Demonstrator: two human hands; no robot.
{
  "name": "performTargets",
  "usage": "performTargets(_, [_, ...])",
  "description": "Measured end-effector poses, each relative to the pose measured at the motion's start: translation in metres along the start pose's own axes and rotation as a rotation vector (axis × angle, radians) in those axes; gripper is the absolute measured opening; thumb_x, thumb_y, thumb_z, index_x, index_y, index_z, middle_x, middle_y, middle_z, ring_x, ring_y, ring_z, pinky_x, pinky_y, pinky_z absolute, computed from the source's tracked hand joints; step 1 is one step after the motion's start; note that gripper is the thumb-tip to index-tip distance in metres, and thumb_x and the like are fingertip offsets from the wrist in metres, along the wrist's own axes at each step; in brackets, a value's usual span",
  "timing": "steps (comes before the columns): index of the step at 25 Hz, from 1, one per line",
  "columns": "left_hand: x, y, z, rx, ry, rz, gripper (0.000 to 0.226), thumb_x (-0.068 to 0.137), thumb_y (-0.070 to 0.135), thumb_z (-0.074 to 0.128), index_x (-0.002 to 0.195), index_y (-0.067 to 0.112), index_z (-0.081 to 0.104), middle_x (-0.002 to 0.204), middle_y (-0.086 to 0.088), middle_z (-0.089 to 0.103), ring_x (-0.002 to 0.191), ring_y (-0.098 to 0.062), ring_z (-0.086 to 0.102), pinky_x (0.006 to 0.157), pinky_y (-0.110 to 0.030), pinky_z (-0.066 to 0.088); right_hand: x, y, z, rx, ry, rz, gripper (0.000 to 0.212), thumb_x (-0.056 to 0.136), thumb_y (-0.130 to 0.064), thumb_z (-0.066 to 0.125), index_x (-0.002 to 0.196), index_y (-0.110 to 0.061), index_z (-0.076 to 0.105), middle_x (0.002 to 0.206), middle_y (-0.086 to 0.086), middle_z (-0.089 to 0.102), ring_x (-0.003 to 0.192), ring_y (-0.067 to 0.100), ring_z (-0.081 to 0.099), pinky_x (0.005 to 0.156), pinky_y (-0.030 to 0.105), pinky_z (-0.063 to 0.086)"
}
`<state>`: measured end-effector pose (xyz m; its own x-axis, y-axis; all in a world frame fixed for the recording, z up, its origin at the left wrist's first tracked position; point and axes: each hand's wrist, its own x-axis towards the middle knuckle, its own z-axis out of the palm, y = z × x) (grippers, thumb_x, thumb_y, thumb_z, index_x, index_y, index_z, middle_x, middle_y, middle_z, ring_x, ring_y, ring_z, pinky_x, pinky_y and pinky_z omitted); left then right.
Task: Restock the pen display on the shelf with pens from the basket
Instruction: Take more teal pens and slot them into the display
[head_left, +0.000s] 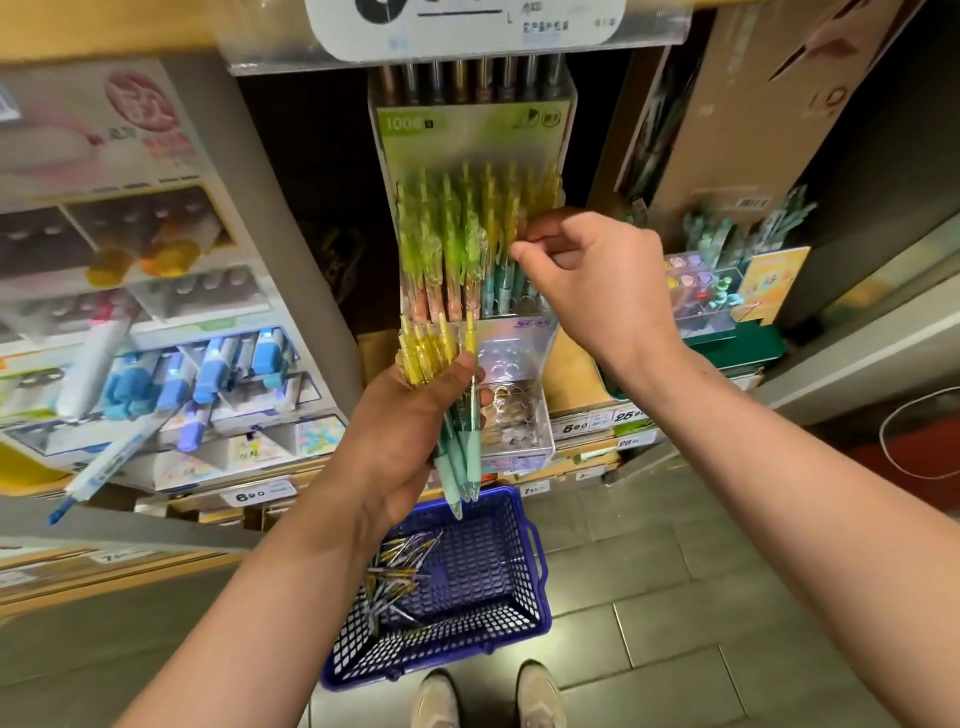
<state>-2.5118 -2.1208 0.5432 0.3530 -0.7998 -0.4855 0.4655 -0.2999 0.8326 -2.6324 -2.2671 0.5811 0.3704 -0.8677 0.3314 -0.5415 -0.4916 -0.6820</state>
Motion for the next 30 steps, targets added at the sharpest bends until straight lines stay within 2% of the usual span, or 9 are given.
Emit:
performTargets(3, [-0.002,0.0,0.005,0.019,0.012,0.001,0.01,0.092,0.024,0.071,0.099,0.019,0.076,0.098,-0.004,0.077,0.092,-0.02,0.071,0.097,-0.044,0.053,-0.001,0.002,0.003,-0.009,-0.03,0.015,0.016,0.09,-0.033,0.074,0.099,-0.02,0.078,0.081,-0.012,0.072,0.074,-0.001,0.067,0.072,0.005,0.049])
performTargets(7, [-0.004,0.004,0.014,0.004,-0.031,0.049,0.009,0.094,0.024,0.068,0.096,0.021,0.076,0.098,-0.004,0.078,0.081,-0.015,0.073,0.093,-0.044,0.053,-0.014,0.002,0.001,0.044,-0.135,0.137,0.009,0.091,-0.032,0.073,0.087,-0.025,0.075,0.069,-0.016,0.07,0.062,-0.002,0.064,0.061,0.012,0.051])
performTargets(10, [-0.005,0.005,0.018,0.043,-0.084,0.091,0.018,0.096,0.026,0.064,0.091,0.027,0.081,0.098,-0.002,0.079,0.082,-0.013,0.073,0.089,-0.041,0.054,-0.03,0.005,-0.005,0.336,-0.425,0.299,0.011,0.097,-0.027,0.066,0.093,-0.027,0.077,0.067,-0.021,0.069,0.057,-0.003,0.064,0.054,0.008,0.046])
performTargets(13, [-0.006,0.004,0.021,0.035,-0.127,0.106,0.02,0.099,0.028,0.061,0.097,0.033,0.081,0.101,-0.002,0.079,0.087,-0.013,0.074,0.083,-0.035,0.054,-0.04,0.006,-0.009,0.664,-0.568,0.463,0.014,0.094,-0.022,0.07,0.106,-0.019,0.076,0.08,-0.006,0.074,0.066,0.007,0.067,0.06,0.012,0.049])
performTargets(16, [-0.005,0.002,0.021,0.033,-0.09,0.079,0.018,0.1,0.031,0.061,0.102,0.033,0.078,0.108,-0.001,0.078,0.094,-0.016,0.074,0.079,-0.038,0.057,-0.034,0.008,-0.018,0.826,-0.475,0.536,0.01,0.087,-0.018,0.075,0.097,-0.017,0.076,0.085,-0.001,0.075,0.076,0.013,0.066,0.07,0.023,0.054])
performTargets(19, [-0.003,0.0,0.02,-0.018,-0.062,0.039,0.016,0.097,0.028,0.064,0.093,0.032,0.079,0.103,0.0,0.079,0.084,-0.017,0.073,0.079,-0.04,0.06,-0.016,0.006,-0.034,0.918,-0.231,0.493,0.009,0.086,-0.013,0.076,0.094,-0.011,0.072,0.079,0.001,0.075,0.077,0.015,0.07,0.076,0.025,0.058])
performTargets(23, [-0.002,-0.004,0.017,-0.06,-0.05,0.023,0.007,0.093,0.029,0.071,0.088,0.03,0.077,0.078,0.005,0.071,0.075,-0.016,0.07,0.079,-0.038,0.061,0.014,-0.004,-0.047,0.684,0.097,0.347,0.018,0.09,0.002,0.067,0.099,-0.012,0.074,0.083,0.001,0.078,0.087,0.018,0.076,0.081,0.029,0.061])
performTargets(26, [-0.001,-0.004,0.017,-0.044,-0.061,0.023,0.015,0.093,0.031,0.072,0.082,0.038,0.077,0.074,0.008,0.068,0.076,-0.016,0.067,0.082,-0.039,0.059,0.018,-0.01,-0.043,0.364,0.133,0.234,0.027,0.084,-0.009,0.066,0.106,-0.02,0.077,0.092,-0.004,0.078,0.088,0.013,0.074,0.088,0.036,0.06])
performTargets(30, [-0.002,-0.005,0.016,-0.074,-0.068,-0.003,0.011,0.088,0.032,0.075,0.079,0.037,0.078,0.074,0.006,0.07,0.075,-0.016,0.069,0.084,-0.041,0.06,0.011,-0.012,-0.033,0.211,0.119,0.174,0.024,0.084,-0.021,0.067,0.104,-0.027,0.078,0.089,-0.012,0.077,0.082,0.002,0.07,0.086,0.028,0.058])
